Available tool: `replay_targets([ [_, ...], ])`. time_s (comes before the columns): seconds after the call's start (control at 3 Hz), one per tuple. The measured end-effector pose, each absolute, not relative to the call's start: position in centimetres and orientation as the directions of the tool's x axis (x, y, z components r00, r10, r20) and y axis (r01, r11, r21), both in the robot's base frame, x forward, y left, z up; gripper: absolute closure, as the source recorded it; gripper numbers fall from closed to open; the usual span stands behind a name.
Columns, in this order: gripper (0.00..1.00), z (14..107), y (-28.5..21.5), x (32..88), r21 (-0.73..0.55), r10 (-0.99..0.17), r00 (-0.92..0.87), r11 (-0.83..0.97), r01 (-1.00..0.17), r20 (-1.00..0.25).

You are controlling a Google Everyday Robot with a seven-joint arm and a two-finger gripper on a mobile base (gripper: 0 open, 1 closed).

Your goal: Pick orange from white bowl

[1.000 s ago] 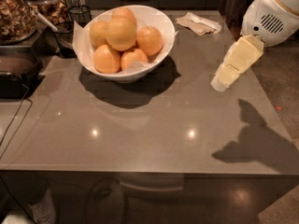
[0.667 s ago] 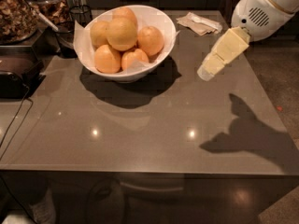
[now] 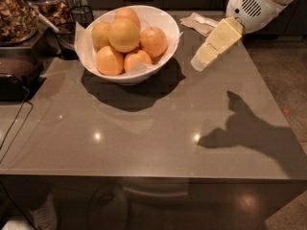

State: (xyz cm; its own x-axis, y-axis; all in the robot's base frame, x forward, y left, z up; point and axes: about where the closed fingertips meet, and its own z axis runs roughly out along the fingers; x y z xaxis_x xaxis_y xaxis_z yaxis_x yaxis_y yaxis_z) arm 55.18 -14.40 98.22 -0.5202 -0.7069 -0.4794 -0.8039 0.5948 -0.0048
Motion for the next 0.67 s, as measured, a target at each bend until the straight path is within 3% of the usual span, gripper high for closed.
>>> replay_targets([
  [0.67, 0.0, 97.9, -11.8, 57.1, 0.019, -0.655, -0.551, 0.635, -0.772, -0.516],
])
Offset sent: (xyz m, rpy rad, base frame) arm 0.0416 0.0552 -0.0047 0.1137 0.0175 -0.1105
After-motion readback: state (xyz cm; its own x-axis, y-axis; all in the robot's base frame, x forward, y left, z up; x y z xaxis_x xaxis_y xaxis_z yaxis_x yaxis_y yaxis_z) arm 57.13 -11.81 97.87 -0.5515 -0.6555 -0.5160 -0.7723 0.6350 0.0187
